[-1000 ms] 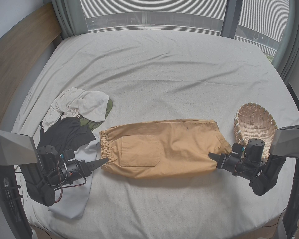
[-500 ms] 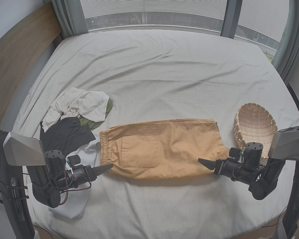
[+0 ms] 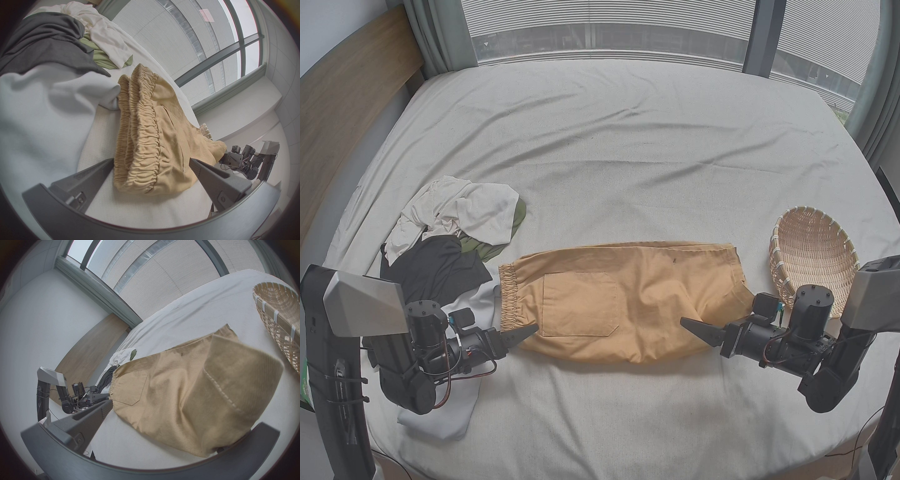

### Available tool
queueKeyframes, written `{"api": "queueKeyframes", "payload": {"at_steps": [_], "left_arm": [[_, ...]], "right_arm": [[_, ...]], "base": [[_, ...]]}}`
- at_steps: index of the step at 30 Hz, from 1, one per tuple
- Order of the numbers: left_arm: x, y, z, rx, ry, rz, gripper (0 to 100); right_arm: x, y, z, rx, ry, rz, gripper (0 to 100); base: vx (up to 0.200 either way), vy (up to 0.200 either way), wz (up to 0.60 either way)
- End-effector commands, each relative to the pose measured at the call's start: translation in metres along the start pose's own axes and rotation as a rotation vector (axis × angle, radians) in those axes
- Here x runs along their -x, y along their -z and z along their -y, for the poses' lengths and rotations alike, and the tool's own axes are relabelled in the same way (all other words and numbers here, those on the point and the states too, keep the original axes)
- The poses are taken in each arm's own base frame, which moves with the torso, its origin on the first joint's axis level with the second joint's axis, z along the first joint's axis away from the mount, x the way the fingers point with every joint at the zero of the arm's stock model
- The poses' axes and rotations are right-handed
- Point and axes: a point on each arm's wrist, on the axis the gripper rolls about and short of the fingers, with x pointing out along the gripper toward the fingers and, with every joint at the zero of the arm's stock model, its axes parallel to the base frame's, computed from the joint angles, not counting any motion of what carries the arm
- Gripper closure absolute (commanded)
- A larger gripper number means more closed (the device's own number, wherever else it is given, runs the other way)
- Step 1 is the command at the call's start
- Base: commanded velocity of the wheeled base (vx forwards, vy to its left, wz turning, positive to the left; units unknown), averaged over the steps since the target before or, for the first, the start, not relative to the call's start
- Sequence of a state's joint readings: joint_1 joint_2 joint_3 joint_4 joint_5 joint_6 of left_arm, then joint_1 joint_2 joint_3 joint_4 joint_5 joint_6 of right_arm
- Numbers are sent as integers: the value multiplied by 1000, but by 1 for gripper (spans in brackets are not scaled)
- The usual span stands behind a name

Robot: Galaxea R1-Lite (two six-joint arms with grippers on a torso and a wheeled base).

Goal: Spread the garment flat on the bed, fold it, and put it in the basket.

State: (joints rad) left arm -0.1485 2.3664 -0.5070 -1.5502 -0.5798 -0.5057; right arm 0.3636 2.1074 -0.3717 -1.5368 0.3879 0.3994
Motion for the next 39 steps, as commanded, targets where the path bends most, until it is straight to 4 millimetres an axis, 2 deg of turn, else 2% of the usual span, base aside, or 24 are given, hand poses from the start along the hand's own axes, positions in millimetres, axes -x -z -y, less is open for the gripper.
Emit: {"api": "queueKeyframes", "payload": {"at_steps": [1, 6, 8, 10, 15, 22, 29, 39], "left_arm": [[-4, 0, -2, -1, 4, 1, 0], [-11, -1, -4, -1, 13, 10, 0], [-12, -1, -4, -2, 12, 12, 0], [-13, -1, -4, -3, 15, 11, 0], [-14, -3, -4, -5, 17, 19, 0], [-16, -2, -3, -7, 22, 15, 0], [-16, -2, -3, -8, 23, 16, 0], [-18, -6, -3, -5, 31, 29, 0]], "right_arm": [[3, -6, -2, 9, -6, 22, 0], [9, -18, 5, 17, 21, 67, 0], [11, -21, 5, 21, 20, 81, 0], [17, -37, -3, 46, 1, 139, 0], [26, -51, -12, 68, -15, 185, 0], [31, -65, -10, 86, -5, 240, 0], [39, -91, -7, 120, 7, 339, 0], [37, -91, -6, 120, 5, 340, 0]], "base": [[0, 0, 0], [0, 0, 0], [0, 0, 0], [0, 0, 0], [0, 0, 0], [0, 0, 0], [0, 0, 0], [0, 0, 0]]}}
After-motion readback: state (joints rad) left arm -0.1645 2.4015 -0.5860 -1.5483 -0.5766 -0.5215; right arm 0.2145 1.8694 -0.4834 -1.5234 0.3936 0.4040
